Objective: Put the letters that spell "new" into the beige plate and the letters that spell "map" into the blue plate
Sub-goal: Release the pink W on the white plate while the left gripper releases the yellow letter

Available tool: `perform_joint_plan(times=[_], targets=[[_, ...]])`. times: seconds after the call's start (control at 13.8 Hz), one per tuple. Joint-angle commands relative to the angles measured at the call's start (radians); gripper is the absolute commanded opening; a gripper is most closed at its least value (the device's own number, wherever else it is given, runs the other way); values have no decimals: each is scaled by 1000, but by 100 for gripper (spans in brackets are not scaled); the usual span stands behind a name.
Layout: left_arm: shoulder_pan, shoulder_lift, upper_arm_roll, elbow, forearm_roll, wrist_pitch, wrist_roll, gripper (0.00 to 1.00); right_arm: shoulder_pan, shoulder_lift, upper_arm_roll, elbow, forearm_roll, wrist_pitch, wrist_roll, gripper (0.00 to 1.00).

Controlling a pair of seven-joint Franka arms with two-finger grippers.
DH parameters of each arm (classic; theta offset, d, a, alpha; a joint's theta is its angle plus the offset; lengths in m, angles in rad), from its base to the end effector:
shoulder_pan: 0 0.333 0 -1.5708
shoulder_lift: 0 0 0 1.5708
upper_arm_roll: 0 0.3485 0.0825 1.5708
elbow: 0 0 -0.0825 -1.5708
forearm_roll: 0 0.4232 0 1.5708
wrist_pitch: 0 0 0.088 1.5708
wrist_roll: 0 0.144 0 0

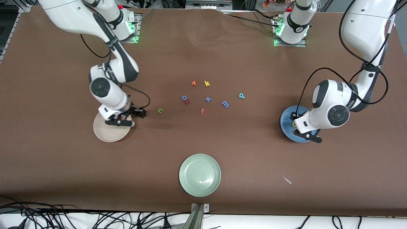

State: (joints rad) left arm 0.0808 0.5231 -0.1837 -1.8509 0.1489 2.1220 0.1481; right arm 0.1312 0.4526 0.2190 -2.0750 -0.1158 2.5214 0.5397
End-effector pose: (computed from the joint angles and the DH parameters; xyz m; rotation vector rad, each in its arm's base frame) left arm 0.6476 -0.0528 0.1899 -3.0591 0.5117 0.3744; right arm 0.5886 0.2153 0.1740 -3.1080 0.1822 0.0072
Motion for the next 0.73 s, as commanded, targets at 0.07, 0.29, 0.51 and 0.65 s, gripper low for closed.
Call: perform_joint_plan(times=[0.07,0.29,0.51,0.65], targets=[[-4,-78,-57,-33,8,-13,-132,100,57,34,31,27,-8,14,173,84],[7,-121,-146,-100,6,18,-275,100,114,67,31,35,-13,69,224,83],[5,-137,-230,-157,-8,85,-430,100,134,86,28,29,-16,91,226,81],[-22,-117,-284,-149,-6,102,-597,100,134,87,26,21,-19,105,224,77]])
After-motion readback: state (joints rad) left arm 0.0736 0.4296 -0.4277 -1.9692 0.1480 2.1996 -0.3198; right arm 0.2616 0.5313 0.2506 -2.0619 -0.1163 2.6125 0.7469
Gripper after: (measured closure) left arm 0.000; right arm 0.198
